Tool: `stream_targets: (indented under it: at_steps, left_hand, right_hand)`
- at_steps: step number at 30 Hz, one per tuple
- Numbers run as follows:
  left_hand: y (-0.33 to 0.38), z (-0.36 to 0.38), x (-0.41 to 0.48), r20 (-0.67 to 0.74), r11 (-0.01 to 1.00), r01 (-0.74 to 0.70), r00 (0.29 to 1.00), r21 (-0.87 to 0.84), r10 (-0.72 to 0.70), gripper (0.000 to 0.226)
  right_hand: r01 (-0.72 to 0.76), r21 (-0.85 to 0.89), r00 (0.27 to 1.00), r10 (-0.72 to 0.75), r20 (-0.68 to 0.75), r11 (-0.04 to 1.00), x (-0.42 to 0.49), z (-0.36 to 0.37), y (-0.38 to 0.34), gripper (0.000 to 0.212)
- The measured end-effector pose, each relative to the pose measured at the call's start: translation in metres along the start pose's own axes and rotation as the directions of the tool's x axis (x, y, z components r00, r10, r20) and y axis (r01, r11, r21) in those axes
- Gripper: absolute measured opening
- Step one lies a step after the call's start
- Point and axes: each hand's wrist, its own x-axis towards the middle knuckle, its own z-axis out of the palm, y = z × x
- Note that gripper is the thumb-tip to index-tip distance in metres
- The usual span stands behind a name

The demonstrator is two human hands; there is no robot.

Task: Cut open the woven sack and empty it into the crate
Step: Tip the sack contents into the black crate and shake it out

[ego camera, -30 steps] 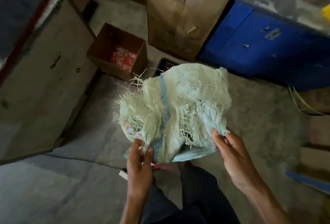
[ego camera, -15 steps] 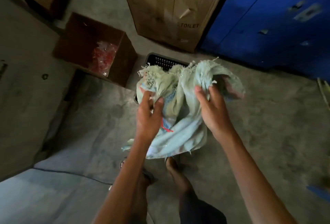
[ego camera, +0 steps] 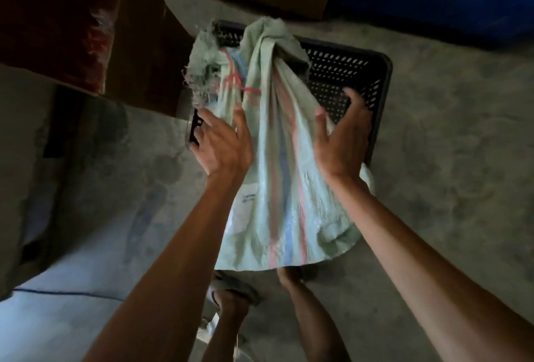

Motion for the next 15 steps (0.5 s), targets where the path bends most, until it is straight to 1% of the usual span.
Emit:
stream_targets:
  at_steps: [1,2,3,4,5,7,8,9,10,11,12,13,14,15]
  left_hand:
    - [-0.004,0.006,-0.002,-0.068,0.997,-0.068,0.996,-0.036,0.066,0.078]
    - [-0.008,0.013,0.001,-0.137,0.985,-0.163,0.978,-0.052,0.155,0.074]
    - [-0.011,0.019,0.006,-0.189,0.964,-0.262,0.949,-0.036,0.251,0.069]
    - [-0.016,0.027,0.015,-0.211,0.937,-0.35,0.916,-0.009,0.34,0.064]
    - [-0.018,0.035,0.028,-0.199,0.903,-0.429,0.883,0.027,0.425,0.06]
    - [-0.022,0.05,0.055,-0.117,0.834,-0.541,0.826,0.112,0.551,0.057]
    - [-0.022,0.059,0.07,-0.043,0.804,-0.575,0.809,0.148,0.587,0.057]
    - [-0.024,0.071,0.084,0.067,0.784,-0.598,0.8,0.168,0.596,0.058]
    - [-0.025,0.083,0.096,0.22,0.774,-0.607,0.792,0.18,0.57,0.06]
    - [-0.028,0.099,0.108,0.401,0.79,-0.59,0.773,0.168,0.492,0.063]
    - [-0.031,0.112,0.115,0.588,0.82,-0.549,0.722,0.164,0.365,0.063]
    - [-0.036,0.125,0.117,0.727,0.835,-0.516,0.646,0.19,0.234,0.062]
    - [-0.04,0.134,0.115,0.795,0.813,-0.535,0.585,0.229,0.162,0.063]
    - [-0.043,0.141,0.111,0.808,0.771,-0.578,0.57,0.267,0.148,0.065]
  right_hand:
    - [0.14,0.007,0.99,-0.14,0.026,0.99,-0.005,0.007,0.0,0.055]
    - [0.253,-0.006,0.965,-0.252,0.071,0.967,-0.007,0.016,-0.002,0.054]
    - [0.347,-0.032,0.932,-0.34,0.127,0.937,-0.006,0.025,-0.005,0.053]
    - [0.428,-0.065,0.894,-0.411,0.179,0.901,0.0,0.033,-0.009,0.054]
    - [0.501,-0.104,0.854,-0.473,0.217,0.859,0.008,0.043,-0.013,0.055]
    - [0.605,-0.18,0.789,-0.552,0.271,0.776,0.028,0.067,-0.015,0.057]
    - [0.636,-0.218,0.763,-0.563,0.316,0.74,0.04,0.082,-0.01,0.059]
    - [0.646,-0.261,0.753,-0.542,0.374,0.717,0.051,0.095,-0.003,0.061]
    - [0.629,-0.3,0.75,-0.459,0.477,0.717,0.06,0.116,0.015,0.061]
    - [0.583,-0.341,0.736,-0.302,0.605,0.737,0.066,0.13,0.033,0.061]
    - [0.51,-0.388,0.675,-0.077,0.734,0.768,0.067,0.143,0.057,0.065]
    - [0.417,-0.43,0.553,0.152,0.819,0.801,0.062,0.152,0.082,0.075]
    - [0.295,-0.455,0.438,0.305,0.846,0.84,0.054,0.154,0.103,0.086]
    - [0.185,-0.461,0.398,0.363,0.842,0.868,0.044,0.152,0.121,0.095]
